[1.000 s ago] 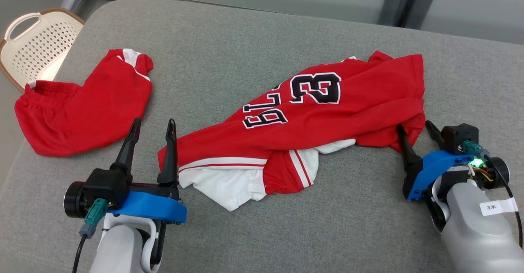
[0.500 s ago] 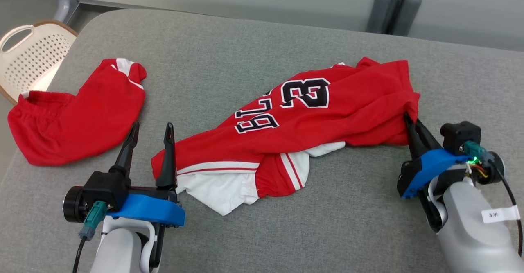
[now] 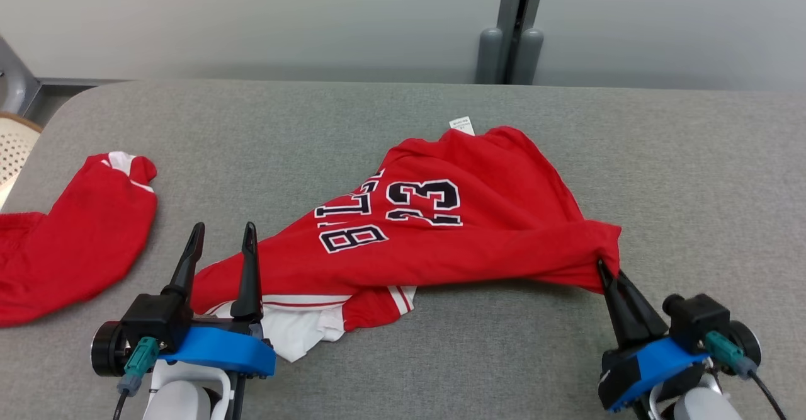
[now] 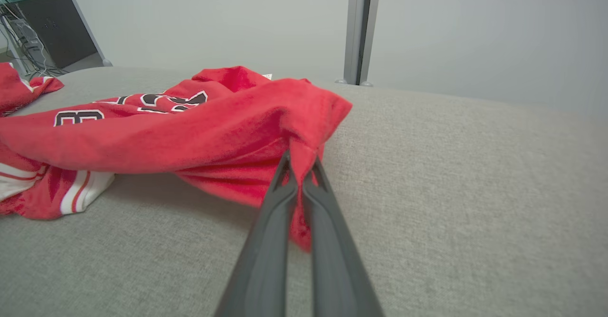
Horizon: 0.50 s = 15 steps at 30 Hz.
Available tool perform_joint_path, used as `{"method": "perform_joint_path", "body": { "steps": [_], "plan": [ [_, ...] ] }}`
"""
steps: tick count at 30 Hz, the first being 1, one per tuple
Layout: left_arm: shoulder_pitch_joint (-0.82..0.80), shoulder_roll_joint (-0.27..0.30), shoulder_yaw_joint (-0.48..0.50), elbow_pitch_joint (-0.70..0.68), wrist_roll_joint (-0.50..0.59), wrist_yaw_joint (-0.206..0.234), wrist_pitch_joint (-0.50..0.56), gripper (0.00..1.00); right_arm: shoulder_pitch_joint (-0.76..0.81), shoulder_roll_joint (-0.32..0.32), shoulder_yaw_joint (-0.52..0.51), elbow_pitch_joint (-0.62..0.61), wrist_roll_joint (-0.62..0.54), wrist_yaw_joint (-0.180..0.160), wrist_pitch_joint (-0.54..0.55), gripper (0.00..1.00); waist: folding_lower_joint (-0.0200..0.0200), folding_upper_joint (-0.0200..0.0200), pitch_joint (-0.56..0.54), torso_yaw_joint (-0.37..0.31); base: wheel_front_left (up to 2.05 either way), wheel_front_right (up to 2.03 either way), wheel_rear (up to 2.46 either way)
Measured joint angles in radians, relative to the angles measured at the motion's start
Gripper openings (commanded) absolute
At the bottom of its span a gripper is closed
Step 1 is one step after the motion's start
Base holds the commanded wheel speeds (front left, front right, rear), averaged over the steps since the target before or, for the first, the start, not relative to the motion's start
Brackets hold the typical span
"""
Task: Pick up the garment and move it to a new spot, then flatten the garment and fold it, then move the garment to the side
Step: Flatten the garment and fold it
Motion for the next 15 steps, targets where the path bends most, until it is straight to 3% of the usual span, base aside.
{"method": "perform_joint_path", "body": {
  "steps": [7,15],
  "plan": [
    [0.018,0.000,0.015,-0.003,0.001,0.000,0.000,1.00,0.180,0.000,0.033,-0.111,0.003,0.000,0.000,0.00,0.0000,0.0000,-0.021,-0.050,0.00,0.00,0.00],
    [0.022,0.000,0.016,-0.003,0.001,0.000,0.000,1.00,0.338,-0.007,0.056,-0.151,0.016,0.000,0.000,0.00,0.0000,0.0000,-0.024,-0.064,0.00,0.00,0.00]
  ]
}}
